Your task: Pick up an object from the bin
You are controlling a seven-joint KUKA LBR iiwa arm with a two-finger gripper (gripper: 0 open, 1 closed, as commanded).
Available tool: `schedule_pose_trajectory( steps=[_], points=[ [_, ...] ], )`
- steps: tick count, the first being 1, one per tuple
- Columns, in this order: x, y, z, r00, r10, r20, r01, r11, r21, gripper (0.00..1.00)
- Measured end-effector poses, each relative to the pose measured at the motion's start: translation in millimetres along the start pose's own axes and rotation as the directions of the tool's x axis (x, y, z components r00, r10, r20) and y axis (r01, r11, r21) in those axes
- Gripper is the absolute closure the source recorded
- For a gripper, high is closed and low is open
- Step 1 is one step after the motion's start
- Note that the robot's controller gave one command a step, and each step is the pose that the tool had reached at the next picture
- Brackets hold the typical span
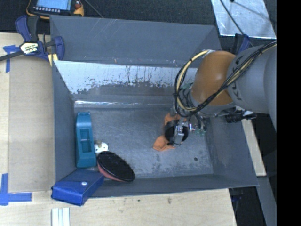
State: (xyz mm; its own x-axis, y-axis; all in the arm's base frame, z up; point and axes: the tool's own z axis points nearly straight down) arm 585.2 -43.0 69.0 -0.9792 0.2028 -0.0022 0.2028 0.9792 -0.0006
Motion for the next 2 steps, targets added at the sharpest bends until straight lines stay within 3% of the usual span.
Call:
schedule_pose_trajectory(
  steps=[1, 2],
  points=[
    [-43.9, -18.7, -4.8, 0.919, -0.393, 0.008, 0.393, 0.919, 0.000, 1.00],
    [-43.9, -18.7, -4.8, 0.920, -0.393, 0.008, 0.393, 0.920, 0.000, 1.00]
  ],
)
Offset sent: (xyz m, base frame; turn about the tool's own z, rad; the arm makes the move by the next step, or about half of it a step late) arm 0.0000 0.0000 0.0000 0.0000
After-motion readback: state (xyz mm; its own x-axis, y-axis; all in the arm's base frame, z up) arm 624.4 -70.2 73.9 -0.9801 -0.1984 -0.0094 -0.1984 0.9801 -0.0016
